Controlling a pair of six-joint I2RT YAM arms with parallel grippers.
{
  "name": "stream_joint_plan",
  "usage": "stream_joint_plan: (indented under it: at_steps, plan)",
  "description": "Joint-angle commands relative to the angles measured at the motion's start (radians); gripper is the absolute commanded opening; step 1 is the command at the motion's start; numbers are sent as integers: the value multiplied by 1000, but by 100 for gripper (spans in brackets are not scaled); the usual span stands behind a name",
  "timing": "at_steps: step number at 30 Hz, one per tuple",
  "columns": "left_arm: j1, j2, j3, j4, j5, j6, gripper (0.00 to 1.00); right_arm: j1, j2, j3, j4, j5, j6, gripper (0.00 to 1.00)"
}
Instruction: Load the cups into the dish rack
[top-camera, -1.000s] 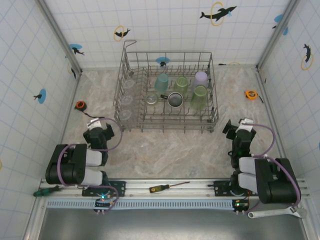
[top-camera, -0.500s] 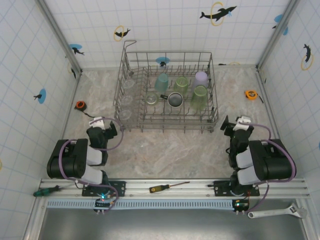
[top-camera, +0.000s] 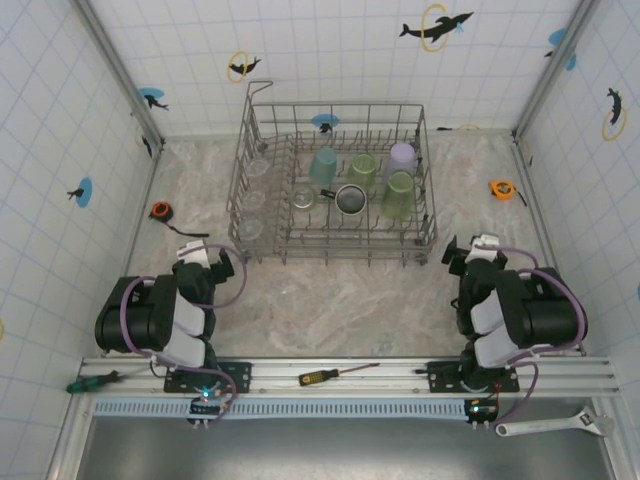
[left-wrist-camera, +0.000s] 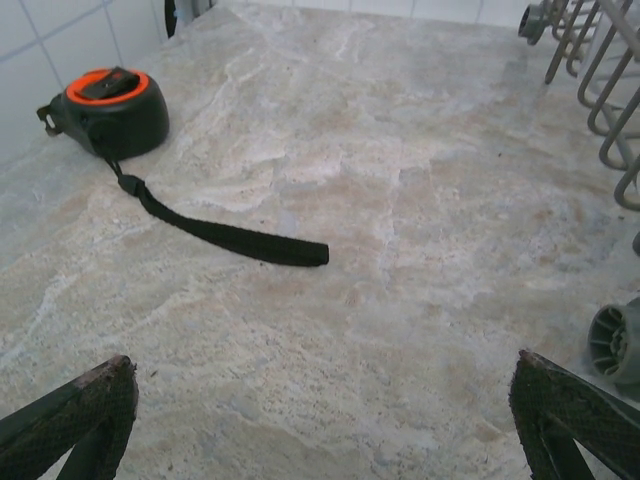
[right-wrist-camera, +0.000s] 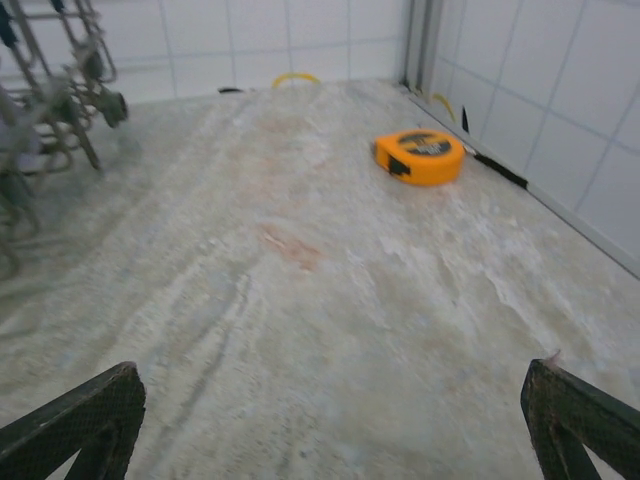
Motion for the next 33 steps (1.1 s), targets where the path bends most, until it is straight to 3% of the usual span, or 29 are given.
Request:
stream_joint_plan:
  at_steps: [1, 33]
  plan:
    - [6, -2, -9, 44, 12, 16, 98, -11, -12, -32, -33, -37, 29, 100]
    - [6, 0, -7, 42, 14, 15, 98, 7, -13, -27, -43, -8, 18, 100]
